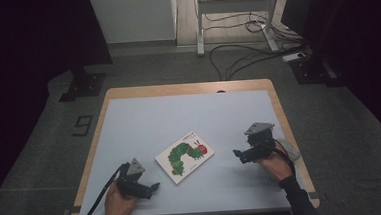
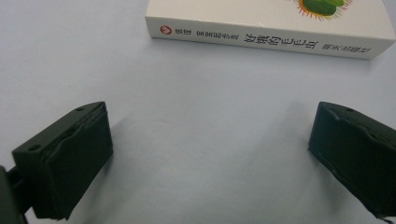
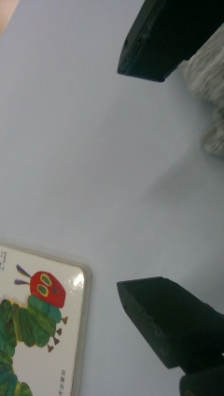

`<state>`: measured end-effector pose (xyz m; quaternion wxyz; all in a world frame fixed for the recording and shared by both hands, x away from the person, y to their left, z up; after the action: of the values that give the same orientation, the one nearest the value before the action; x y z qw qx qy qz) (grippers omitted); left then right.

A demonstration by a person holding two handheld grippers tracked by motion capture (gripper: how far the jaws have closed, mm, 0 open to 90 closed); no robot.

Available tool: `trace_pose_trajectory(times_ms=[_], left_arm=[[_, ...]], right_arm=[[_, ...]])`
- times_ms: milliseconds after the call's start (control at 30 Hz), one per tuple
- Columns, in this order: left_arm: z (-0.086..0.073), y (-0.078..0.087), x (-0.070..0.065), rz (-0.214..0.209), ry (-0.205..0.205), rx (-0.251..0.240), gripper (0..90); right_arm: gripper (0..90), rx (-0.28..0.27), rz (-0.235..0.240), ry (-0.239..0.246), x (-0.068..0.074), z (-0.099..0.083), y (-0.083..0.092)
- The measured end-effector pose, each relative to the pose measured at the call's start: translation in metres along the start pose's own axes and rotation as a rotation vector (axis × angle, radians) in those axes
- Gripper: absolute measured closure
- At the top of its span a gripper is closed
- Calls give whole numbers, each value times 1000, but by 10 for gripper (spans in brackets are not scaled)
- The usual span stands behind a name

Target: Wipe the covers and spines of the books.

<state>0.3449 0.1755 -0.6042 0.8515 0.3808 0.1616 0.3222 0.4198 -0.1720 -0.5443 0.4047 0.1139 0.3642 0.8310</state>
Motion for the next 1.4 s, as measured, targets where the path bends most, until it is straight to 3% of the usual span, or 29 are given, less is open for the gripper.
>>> trace_pose_trajectory(times_ms=[800, 1400], left_arm=[[23, -21, -22, -68, -79, 5, 0], [31, -28, -26, -77, -87, 7, 0]], right_arm=[[7, 33, 131, 70, 48, 27, -55], [13, 52, 195, 91, 75, 39, -82]])
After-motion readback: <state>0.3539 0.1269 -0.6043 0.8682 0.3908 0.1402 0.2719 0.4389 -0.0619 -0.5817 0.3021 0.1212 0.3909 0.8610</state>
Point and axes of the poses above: each handheld gripper's, and its own axes: y roughly backward along the jaws, z roughly out of its top, x roughly to its left, the point moved 10 cm from there along -y, roughly forward along the jaws, and after that the axes turned 2 degrees about -z, right-handed, at the moved point
